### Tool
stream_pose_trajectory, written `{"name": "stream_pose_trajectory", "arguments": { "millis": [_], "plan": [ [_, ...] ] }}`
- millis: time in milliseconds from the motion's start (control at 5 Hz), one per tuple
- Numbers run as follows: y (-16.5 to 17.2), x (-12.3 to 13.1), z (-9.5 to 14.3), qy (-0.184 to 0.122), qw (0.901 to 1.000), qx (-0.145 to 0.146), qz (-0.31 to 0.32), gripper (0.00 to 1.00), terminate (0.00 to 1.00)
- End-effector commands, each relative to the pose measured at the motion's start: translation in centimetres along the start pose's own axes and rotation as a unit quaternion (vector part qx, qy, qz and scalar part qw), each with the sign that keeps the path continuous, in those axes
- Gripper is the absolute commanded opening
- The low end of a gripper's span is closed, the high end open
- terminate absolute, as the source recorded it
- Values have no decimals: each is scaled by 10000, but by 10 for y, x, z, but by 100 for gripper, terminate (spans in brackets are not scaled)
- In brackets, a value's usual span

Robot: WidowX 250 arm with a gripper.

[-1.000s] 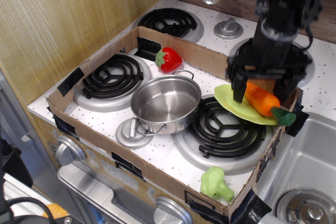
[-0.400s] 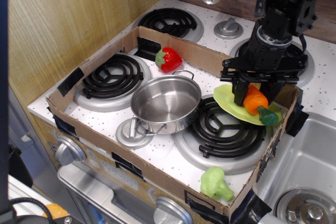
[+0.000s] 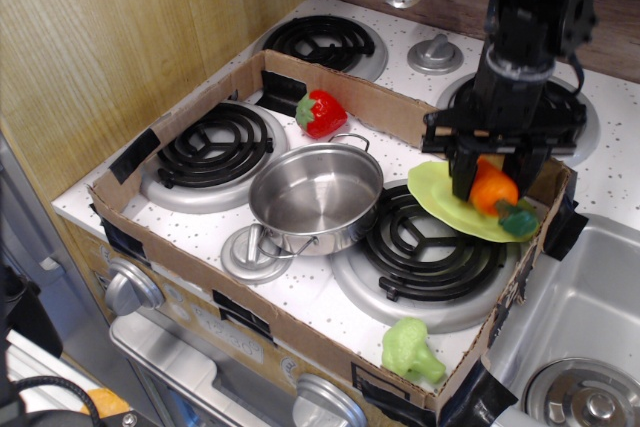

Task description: Take carrot off plate

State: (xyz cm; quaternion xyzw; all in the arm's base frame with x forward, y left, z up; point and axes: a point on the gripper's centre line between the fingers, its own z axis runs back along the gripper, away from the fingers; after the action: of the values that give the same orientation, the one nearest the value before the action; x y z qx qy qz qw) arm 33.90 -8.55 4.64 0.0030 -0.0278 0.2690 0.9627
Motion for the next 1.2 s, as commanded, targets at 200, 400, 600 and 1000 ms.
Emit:
{"name": "stream_pose_trajectory", "arguments": {
  "millis": [200, 400, 600, 1000],
  "plan": [
    [43, 20, 65, -557, 9974, -189, 410, 0, 0],
    [66, 19, 72, -531, 9926, 74, 1087, 0, 0],
    [79, 9, 73, -526, 9741, 457, 2152, 0, 0],
    [92, -18, 73, -442, 9283, 607, 3641, 0, 0]
  ]
}}
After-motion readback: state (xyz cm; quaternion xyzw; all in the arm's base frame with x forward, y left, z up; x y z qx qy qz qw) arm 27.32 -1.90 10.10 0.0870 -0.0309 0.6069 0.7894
